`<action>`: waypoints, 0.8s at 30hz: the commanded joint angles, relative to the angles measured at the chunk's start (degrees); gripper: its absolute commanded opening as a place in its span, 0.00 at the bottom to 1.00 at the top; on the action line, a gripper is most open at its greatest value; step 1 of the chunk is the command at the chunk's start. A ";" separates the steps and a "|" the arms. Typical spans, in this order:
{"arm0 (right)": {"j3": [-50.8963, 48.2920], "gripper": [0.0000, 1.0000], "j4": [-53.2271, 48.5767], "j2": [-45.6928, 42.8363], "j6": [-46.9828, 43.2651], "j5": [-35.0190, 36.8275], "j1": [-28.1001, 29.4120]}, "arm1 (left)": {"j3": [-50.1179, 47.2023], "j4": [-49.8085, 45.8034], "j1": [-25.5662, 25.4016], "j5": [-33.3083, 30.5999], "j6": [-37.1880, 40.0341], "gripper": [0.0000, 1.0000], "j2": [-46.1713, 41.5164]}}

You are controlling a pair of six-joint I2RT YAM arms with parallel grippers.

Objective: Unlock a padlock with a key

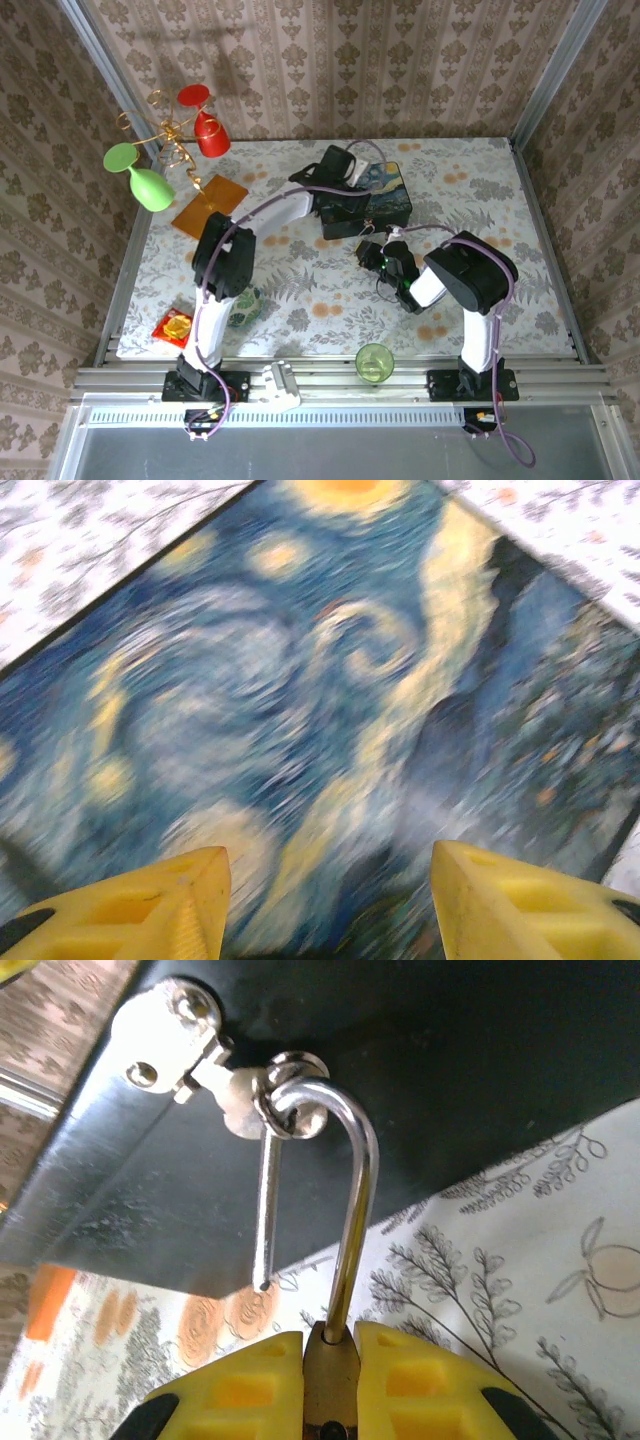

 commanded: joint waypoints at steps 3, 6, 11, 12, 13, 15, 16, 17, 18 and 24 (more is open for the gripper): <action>-1.15 0.00 6.30 6.43 4.72 3.76 0.82 | 2.00 0.16 -0.85 -0.74 1.03 0.53 7.27; -1.53 0.00 5.58 4.57 2.61 5.63 2.36 | -3.31 3.46 -0.45 -1.36 0.82 0.50 6.17; -1.88 0.00 5.99 4.82 3.87 10.01 2.57 | -9.59 3.79 -0.31 -1.04 1.76 0.40 6.05; -1.88 0.00 6.22 5.08 3.93 10.55 2.49 | -11.11 4.08 -0.36 -1.10 2.00 0.40 5.89; -1.75 0.00 6.28 5.18 3.84 10.93 2.25 | -13.52 5.13 -0.32 -0.95 2.13 0.40 5.38; -1.34 0.00 7.04 5.40 2.65 10.77 1.55 | -18.27 7.64 -0.43 -0.43 2.36 0.39 4.03; -0.95 0.00 6.82 5.06 1.59 10.61 1.22 | -20.06 8.32 -0.45 -0.23 2.74 0.39 3.63; -0.68 0.00 6.63 4.53 0.34 10.83 0.92 | -21.44 8.47 -0.43 -0.02 3.11 0.39 3.51; -0.56 0.00 6.50 4.05 -0.76 11.25 0.58 | -22.26 8.55 -0.45 -0.03 3.47 0.39 3.51; -0.31 0.00 6.77 2.17 -2.22 13.11 -2.24 | -26.06 10.02 -0.45 0.37 4.61 0.39 1.90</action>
